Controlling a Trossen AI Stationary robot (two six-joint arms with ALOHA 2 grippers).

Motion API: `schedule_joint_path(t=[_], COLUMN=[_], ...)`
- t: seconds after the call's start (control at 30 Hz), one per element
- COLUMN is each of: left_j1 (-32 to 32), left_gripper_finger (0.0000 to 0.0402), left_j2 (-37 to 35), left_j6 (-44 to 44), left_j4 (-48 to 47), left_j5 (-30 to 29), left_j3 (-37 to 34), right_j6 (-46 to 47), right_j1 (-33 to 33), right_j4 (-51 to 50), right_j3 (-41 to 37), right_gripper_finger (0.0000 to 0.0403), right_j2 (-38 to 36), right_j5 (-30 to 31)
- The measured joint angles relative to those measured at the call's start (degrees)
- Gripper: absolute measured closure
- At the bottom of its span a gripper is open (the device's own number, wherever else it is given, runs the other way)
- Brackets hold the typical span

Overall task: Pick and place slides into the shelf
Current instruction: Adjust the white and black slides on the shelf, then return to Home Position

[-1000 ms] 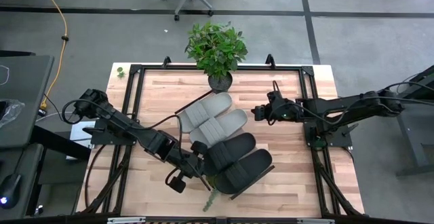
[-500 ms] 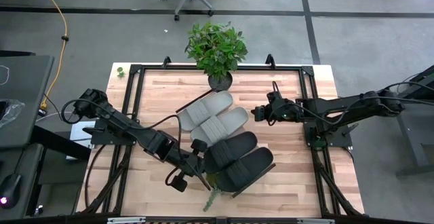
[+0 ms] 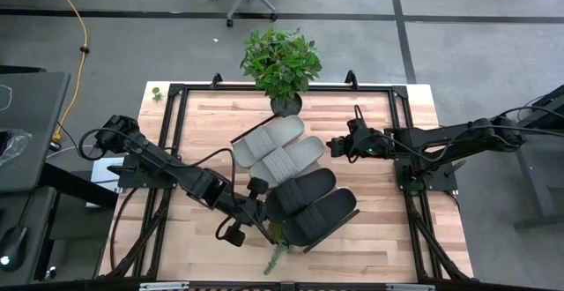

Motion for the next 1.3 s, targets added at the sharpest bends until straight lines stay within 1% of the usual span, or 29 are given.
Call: schedule_joint_path(t=[0.07,0.17,0.37,0.43,0.57,0.63,0.7,0.77,0.83,0.93,1.0,1.1,1.17,1.3], left_j1=[-0.16,-0.14,-0.16,-0.16,-0.16,-0.18,-0.18,-0.18,-0.18,-0.14,-0.14,-0.14,-0.14,0.33], left_gripper_finger=[0.0401,0.0401,0.0401,0.0401,0.0401,0.0401,0.0401,0.0401,0.0401,0.0401,0.0401,0.0401,0.0401,0.0401], left_j2=[-0.13,-0.13,-0.8,-1.78,-4.26,-6.2,-8.17,-10.49,-13.05,-17.34,-20.23,-24.98,-28.38,-34.89], left_j6=[0.0,-0.09,-0.11,-0.13,-0.09,-0.17,-0.16,-0.1,0.51,2.65,3.29,2.96,2.88,2.9], left_j4=[-0.14,-3.16,-7.89,-9.07,-16.17,-19.63,-21.89,-22.81,-23.27,-22.95,-22.74,-23.75,-25.85,-27.05], left_j5=[0.24,3.09,5.51,6.24,5.77,3.83,1.36,-1.32,-4.5,-8.97,-11.13,-13.5,-15.37,-19.66], left_j3=[0.01,0.02,0.02,0.38,3.74,6.25,8.91,11.35,13.71,16.08,16.68,16.16,15.6,14.34], right_j6=[-0.02,-0.02,-0.5,-0.81,-5.21,-10.46,-15.64,-19.41,-22.2,-27.57,-31.04,-33.53,-34.59,-35.25], right_j1=[0.0,0.0,0.0,0.0,-0.01,0.0,0.37,0.96,1.82,3.1,3.79,4.15,4.13,3.61], right_j4=[0.0,-0.1,-1.9,-3.48,-4.37,-2.05,-0.01,4.7,9.15,15.4,17.12,16.31,13.0,5.12], right_j3=[0.0,0.0,0.0,0.0,0.0,0.02,0.0,0.0,0.0,0.0,0.02,0.02,0.02,0.08], right_gripper_finger=[0.0402,0.0402,0.0402,0.0402,0.0402,0.0402,0.0402,0.0402,0.0402,0.0402,0.0402,0.0402,0.0402,0.0402], right_j2=[0.02,0.02,-0.66,-2.21,-7.87,-11.49,-15.35,-18.9,-22.15,-26.05,-28.82,-32.29,-34.24,-37.39], right_j5=[0.26,0.72,1.39,1.7,1.15,-1.07,-5.53,-9.4,-10.65,-10.8,-10.79,-10.86,-11.18,-10.44])
